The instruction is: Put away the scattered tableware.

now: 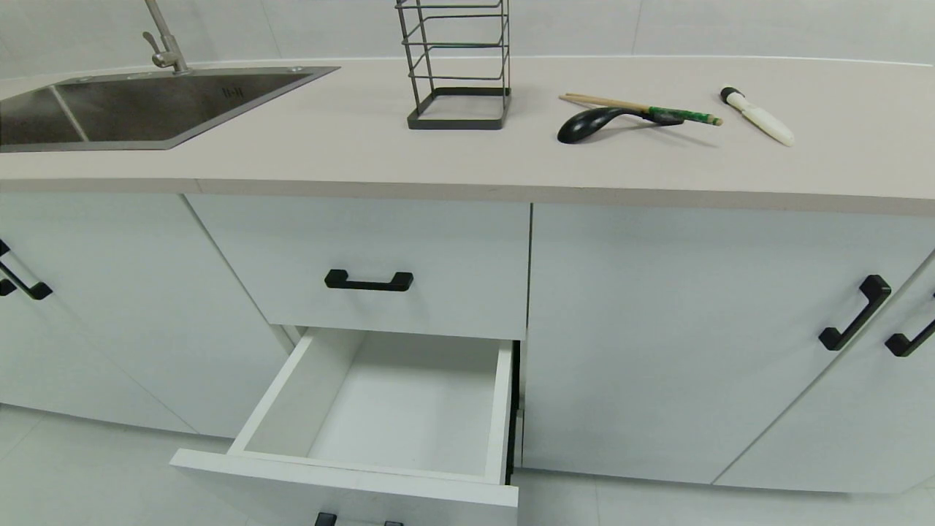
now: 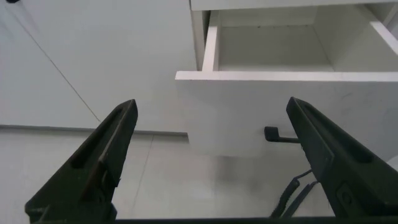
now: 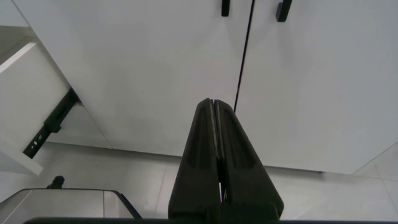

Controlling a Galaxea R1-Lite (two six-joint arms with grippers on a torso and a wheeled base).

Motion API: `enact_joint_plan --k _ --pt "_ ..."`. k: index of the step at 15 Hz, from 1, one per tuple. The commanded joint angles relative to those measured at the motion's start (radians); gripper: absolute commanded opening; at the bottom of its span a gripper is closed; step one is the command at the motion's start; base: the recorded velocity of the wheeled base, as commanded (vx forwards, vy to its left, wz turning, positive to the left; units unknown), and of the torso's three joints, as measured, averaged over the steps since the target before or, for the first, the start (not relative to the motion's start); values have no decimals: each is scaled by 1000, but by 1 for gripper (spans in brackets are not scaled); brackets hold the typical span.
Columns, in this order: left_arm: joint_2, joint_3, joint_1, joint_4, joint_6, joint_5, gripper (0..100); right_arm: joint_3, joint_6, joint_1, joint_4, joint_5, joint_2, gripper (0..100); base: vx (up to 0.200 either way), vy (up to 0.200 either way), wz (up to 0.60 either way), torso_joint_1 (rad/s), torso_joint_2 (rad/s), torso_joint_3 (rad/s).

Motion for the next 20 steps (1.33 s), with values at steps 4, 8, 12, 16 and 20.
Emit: enact_joint_plan --k 4,8,12,16,20 --pt "-11 1 3 0 -37 3 100 0 1 0 0 -1 1 0 0 0 0 0 0 0" --pt "-11 1 3 -2 -45 8 100 0 0 0 0 -1 1 0 0 -50 0 2 1 1" --pt "-11 1 3 -2 -57 8 100 0 0 0 0 -1 1 0 0 -200 0 4 -4 5" --pt "-11 1 3 -2 -69 12 100 0 -2 0 0 -1 3 0 0 0 450 2 2 1" --pt "-11 1 3 -3 -71 12 100 0 0 0 0 -1 1 0 0 0 300 0 1 2"
